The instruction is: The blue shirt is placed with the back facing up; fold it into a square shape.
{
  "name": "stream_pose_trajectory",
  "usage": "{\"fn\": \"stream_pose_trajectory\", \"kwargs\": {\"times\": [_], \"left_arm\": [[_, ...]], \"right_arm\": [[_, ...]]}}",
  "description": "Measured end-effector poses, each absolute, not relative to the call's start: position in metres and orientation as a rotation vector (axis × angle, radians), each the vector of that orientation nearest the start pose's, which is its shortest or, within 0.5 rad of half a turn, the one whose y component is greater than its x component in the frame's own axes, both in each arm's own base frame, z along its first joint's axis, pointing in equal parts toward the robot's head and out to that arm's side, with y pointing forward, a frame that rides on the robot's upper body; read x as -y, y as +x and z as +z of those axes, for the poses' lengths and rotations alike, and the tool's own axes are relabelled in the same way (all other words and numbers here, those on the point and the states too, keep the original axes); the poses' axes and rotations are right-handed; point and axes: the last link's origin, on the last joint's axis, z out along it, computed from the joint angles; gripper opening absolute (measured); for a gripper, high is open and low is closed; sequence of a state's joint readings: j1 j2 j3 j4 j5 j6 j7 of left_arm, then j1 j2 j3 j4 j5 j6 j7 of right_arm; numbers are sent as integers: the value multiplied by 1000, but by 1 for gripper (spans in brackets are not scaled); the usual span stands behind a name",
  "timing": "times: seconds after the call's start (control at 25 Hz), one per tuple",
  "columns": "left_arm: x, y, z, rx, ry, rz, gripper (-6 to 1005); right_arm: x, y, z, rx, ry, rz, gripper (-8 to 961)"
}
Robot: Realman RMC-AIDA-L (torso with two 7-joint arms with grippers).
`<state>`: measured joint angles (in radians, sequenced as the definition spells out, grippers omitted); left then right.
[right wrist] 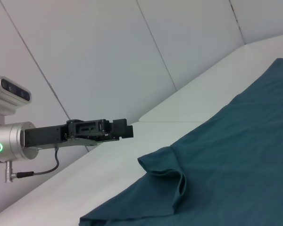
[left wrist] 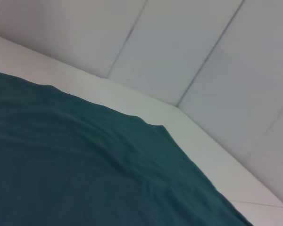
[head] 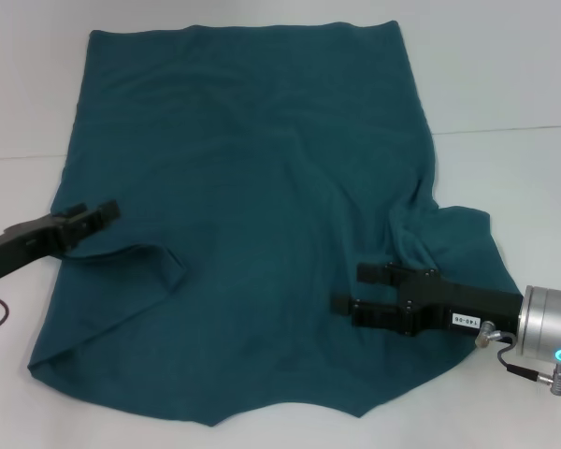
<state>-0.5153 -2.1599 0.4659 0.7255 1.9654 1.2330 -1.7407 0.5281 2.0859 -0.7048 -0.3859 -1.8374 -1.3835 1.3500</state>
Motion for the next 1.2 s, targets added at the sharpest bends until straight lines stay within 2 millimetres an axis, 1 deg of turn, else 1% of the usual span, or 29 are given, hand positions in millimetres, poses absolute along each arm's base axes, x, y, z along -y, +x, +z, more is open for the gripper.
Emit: {"fn": "stream_pose_trajectory", "kwargs": {"times": [0.16,0.4,0.64,1.0,1.2], "left_arm": [[-365,-307,27,1193,-2025,-785,558],[-373,-329,18,1264,-1884,-686,791],[-377,-339,15,1293,-1804,-633,966],[-381,-343,7,1310,-1777,-582,966],[-382,-340,0,1302,-1803,-553,964]], "right_arm": [[-323,278,-41,-945,-2535,847,911],[-324,278,-41,-955,-2532,850,911],[-324,277,-41,-955,-2533,853,911],[-324,277,-41,-960,-2527,858,911],[-324,277,-40,-960,-2525,859,911]]}}
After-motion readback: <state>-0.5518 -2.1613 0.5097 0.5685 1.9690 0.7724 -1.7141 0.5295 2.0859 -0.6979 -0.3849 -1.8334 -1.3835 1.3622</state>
